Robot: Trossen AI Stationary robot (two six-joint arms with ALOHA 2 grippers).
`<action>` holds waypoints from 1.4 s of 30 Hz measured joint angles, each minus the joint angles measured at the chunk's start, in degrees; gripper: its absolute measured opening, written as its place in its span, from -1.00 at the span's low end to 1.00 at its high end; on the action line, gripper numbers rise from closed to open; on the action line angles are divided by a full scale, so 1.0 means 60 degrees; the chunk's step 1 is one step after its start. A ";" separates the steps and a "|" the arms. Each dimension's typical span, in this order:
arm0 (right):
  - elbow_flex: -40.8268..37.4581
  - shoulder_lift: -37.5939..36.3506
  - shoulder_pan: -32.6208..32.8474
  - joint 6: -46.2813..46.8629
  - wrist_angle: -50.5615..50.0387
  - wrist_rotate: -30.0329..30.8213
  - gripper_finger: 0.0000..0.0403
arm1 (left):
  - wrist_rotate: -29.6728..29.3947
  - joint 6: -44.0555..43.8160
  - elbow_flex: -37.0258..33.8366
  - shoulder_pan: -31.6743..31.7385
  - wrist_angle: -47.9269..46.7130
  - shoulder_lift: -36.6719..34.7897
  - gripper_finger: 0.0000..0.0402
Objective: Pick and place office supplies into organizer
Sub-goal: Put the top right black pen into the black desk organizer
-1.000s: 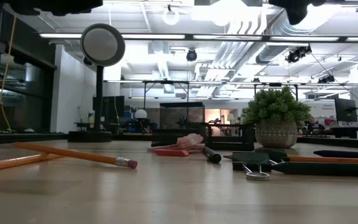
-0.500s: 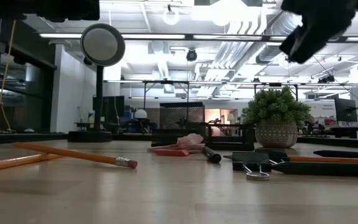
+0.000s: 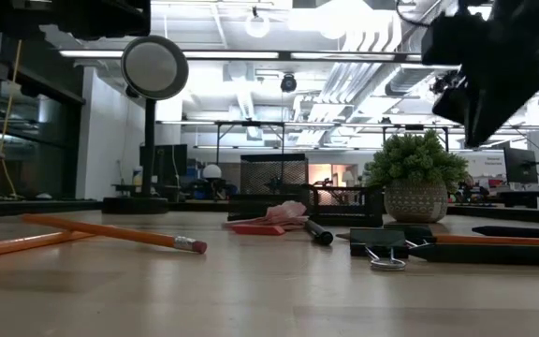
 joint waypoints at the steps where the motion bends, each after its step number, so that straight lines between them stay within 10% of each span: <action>1: 0.0000 0.0167 0.0000 0.0103 -0.0064 -0.0065 -0.79 | -0.0036 0.0216 0.0000 0.0000 -0.0059 0.0000 -0.99; 18: 0.0000 0.2551 -0.0372 0.2524 -0.0755 -0.1178 -0.88 | -0.1444 -0.1064 -0.0051 0.0000 0.1624 0.2253 -0.99; 42: 0.0000 0.3360 -0.0475 0.4674 -0.0804 -0.1783 -0.38 | -0.1229 -0.0773 -0.0044 0.0000 0.1937 0.2481 -0.99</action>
